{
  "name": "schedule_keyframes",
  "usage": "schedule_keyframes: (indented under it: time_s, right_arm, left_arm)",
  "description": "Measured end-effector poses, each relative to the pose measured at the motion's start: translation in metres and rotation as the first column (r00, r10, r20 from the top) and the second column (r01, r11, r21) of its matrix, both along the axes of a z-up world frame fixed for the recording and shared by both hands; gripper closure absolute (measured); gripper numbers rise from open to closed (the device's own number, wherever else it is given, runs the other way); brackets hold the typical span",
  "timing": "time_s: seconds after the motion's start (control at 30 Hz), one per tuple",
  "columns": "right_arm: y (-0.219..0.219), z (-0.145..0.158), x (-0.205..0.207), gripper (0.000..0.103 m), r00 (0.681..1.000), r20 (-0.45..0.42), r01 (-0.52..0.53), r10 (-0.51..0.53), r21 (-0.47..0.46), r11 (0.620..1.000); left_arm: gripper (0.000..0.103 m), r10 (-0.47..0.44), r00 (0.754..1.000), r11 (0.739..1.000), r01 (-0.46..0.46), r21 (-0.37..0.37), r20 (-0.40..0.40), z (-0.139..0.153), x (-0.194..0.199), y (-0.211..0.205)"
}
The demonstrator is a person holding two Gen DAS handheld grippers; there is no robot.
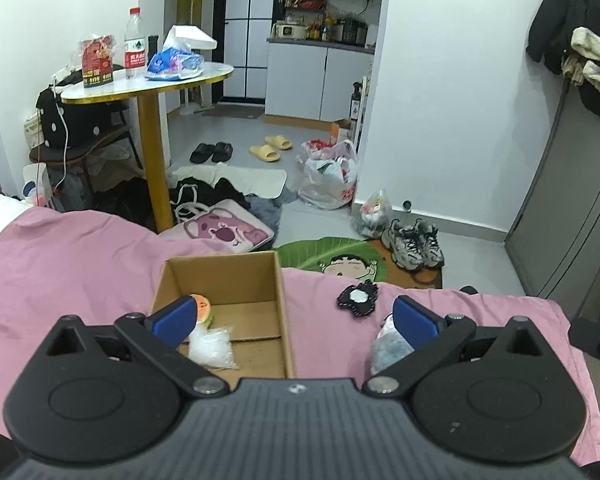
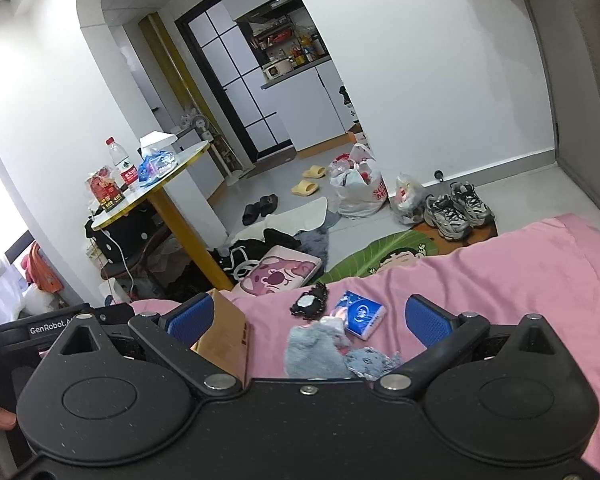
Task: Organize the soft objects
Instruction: 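Withdraw both grippers from the box toward the grey fluffy plush, then grasp the grey fluffy plush with the left gripper while the right gripper grips it too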
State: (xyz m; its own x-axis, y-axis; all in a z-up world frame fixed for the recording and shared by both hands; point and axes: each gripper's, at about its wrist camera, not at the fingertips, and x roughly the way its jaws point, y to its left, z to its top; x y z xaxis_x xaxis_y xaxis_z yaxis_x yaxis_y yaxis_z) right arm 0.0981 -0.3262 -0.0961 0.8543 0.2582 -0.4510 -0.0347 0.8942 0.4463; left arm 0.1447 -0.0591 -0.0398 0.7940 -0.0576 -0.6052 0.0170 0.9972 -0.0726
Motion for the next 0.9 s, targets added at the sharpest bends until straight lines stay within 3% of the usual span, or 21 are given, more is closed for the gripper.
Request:
schedule_keyframes:
  time_s: [0.33,0.53,0.67,0.9]
  right_arm:
    - [-0.014,-0.006,-0.010,0.000,0.999,-0.039,-0.009,0.010,0.012,1.000]
    - [-0.022,-0.018,-0.007,0.000,0.997,-0.078,0.007,-0.003,0.048,0.999]
    - [-0.025,-0.035,0.002,0.000,0.989,-0.144,0.034,-0.023,0.075,0.997]
    - [-0.037,-0.054,0.013,0.001,0.984,-0.179,0.049,-0.019,0.167,0.985]
  left_arm:
    - [0.000,-0.026,0.998,1.000,0.025,-0.012,-0.051,-0.016,-0.006,-0.027]
    - [0.000,-0.027,0.996,0.999,0.030,0.029,-0.083,-0.027,-0.010,-0.045]
    - [0.000,-0.023,0.994,0.999,0.026,0.034,-0.108,-0.035,-0.007,-0.053]
    - [0.000,-0.033,0.988,0.999,0.038,0.031,-0.148,-0.048,0.004,-0.066]
